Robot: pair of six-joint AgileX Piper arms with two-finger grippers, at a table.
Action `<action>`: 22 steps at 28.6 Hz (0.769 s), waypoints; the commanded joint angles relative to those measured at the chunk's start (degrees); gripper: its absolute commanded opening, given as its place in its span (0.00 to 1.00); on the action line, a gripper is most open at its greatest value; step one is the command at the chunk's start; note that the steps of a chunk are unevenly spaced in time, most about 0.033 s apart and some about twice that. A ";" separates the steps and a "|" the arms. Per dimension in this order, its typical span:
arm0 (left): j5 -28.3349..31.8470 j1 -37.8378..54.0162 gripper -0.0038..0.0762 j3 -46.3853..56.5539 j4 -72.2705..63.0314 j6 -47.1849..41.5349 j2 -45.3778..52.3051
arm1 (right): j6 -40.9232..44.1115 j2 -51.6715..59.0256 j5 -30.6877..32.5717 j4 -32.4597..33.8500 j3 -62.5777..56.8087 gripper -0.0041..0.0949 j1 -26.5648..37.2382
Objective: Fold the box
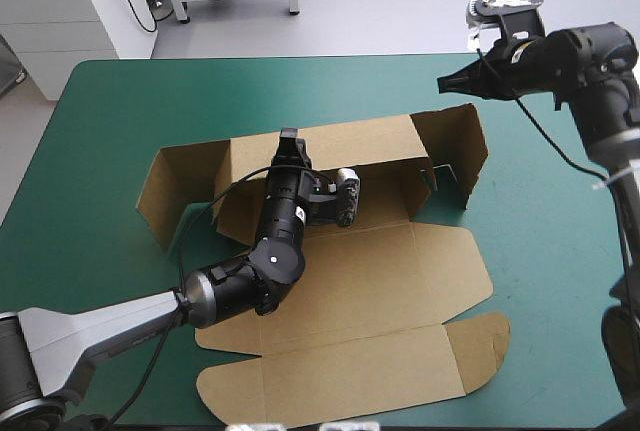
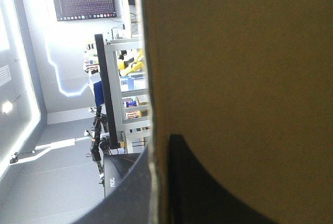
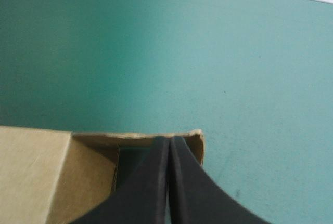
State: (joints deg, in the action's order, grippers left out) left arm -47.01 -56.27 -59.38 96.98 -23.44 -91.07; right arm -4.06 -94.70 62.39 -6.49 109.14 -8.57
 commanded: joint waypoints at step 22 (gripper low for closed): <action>-1.77 -0.54 0.04 -1.28 5.23 -0.48 2.13 | -11.35 -18.10 8.99 -22.73 12.30 0.02 9.67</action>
State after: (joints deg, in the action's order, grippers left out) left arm -47.17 -56.27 -59.31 97.03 -23.50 -91.07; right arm -15.39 -117.71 70.55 -26.36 121.02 0.43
